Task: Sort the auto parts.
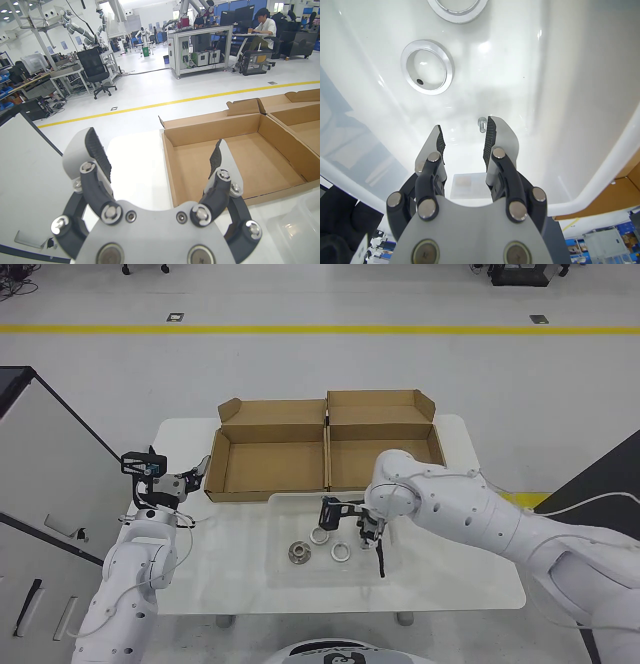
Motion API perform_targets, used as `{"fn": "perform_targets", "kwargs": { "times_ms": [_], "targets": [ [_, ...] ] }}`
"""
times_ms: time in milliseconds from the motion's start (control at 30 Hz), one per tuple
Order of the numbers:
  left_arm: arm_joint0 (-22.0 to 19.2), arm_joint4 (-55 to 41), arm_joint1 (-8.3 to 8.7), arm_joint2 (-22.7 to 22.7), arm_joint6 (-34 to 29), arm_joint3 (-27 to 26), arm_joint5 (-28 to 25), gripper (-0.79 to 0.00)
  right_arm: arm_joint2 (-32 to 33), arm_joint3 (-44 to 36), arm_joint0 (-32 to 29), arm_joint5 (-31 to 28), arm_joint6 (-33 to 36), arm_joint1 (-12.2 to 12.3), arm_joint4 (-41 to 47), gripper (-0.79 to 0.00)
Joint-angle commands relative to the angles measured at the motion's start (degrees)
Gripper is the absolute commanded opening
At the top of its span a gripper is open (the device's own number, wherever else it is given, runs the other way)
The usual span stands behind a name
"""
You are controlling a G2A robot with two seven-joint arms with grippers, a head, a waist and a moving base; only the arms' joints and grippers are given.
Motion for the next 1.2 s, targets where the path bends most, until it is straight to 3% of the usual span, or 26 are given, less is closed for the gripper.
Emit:
{"fn": "perform_targets", "kwargs": {
  "times_ms": [0, 600, 1167],
  "targets": [
    [0.0, 0.0, 0.00, 0.0, 0.0, 0.0, 0.0, 0.000, 0.1, 0.4, -0.2, 0.3, -0.4, -0.1, -0.6, -0.409],
    [0.0, 0.0, 0.00, 0.0, 0.0, 0.0, 0.0, 0.000, 0.8, 2.2, -1.8, 1.0, 0.3, -1.2, -3.5, -0.434],
    [0.0, 0.0, 0.00, 0.0, 0.0, 0.0, 0.0, 0.000, 2.4, 2.7, -3.3, 2.2, 0.6, -1.5, -5.8, -0.514]
  ]
}}
